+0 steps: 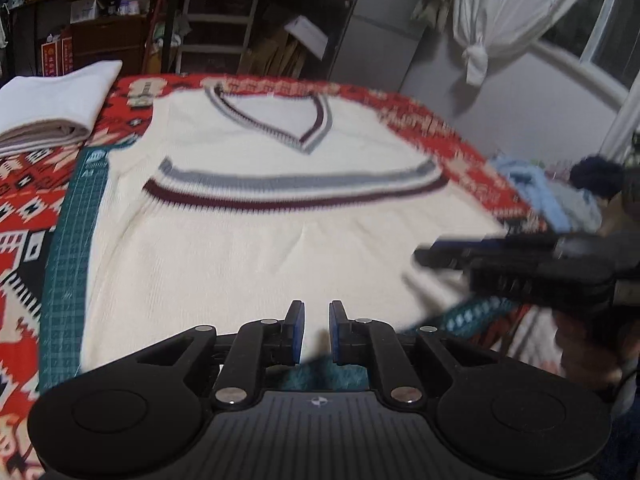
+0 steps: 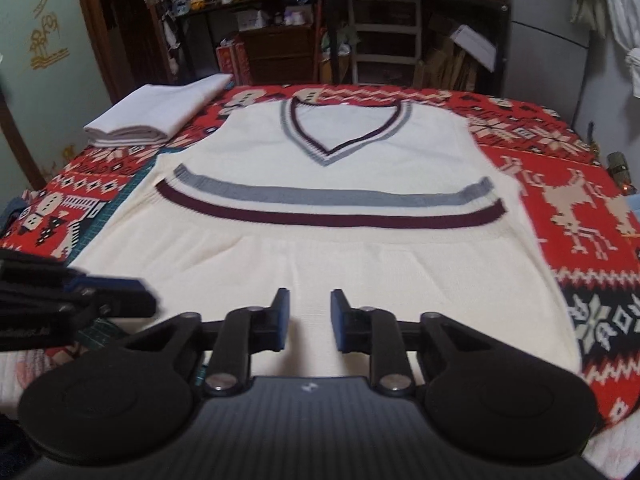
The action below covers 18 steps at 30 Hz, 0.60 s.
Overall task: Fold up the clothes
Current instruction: 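Close the right gripper and move both grippers along the folded vest edge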
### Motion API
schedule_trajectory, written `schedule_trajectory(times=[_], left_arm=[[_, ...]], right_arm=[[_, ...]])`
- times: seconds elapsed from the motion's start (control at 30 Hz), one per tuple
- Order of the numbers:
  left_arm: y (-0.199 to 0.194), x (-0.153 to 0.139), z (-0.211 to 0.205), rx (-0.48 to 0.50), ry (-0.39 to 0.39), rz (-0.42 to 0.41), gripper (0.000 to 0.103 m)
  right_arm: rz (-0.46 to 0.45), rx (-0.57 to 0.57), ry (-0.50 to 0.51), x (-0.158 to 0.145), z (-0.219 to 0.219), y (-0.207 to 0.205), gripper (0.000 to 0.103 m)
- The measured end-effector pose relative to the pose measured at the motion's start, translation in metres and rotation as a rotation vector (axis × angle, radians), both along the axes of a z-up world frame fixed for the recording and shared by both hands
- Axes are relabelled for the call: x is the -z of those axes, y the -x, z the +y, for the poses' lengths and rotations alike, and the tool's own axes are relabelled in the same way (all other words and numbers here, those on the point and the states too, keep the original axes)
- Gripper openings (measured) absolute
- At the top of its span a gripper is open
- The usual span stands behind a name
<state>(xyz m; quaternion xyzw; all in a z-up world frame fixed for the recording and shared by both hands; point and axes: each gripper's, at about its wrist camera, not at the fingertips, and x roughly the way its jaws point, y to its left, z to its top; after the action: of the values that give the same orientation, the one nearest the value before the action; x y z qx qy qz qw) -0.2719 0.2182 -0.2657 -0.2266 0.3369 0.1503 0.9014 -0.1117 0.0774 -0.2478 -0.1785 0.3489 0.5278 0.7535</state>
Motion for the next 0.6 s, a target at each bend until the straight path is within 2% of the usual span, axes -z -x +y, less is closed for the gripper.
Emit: schedule_trajectory(times=[0.07,0.2,0.3,0.4,0.57,0.6], left_arm=[[-0.010,0.006,0.004,0.026,0.044,-0.025,0.011],[-0.014,0.019,-0.003,0.052,0.040,0.048,0.007],[-0.007,0.022,-0.007,0.055,0.049,0.087,0.007],[-0.001,0.021,-0.011,0.062,0.059,0.108,0.007],[-0.005,0.011,-0.018,0.097,0.023,0.024,0.007],[-0.008,0.014,-0.016,0.093,0.020,0.029,0.007]], right_arm=[[0.001,-0.036,0.005,0.001,0.009,0.008,0.017],[0.059,-0.105,0.059,0.012,0.015,0.021,0.016],[0.026,-0.154,0.075,0.017,0.000,0.035,0.016],[0.029,-0.178,0.083,0.014,-0.010,0.044,0.017],[0.010,-0.162,0.051,0.006,-0.007,0.045,0.017],[0.010,-0.150,0.052,0.007,-0.004,0.042,0.015]])
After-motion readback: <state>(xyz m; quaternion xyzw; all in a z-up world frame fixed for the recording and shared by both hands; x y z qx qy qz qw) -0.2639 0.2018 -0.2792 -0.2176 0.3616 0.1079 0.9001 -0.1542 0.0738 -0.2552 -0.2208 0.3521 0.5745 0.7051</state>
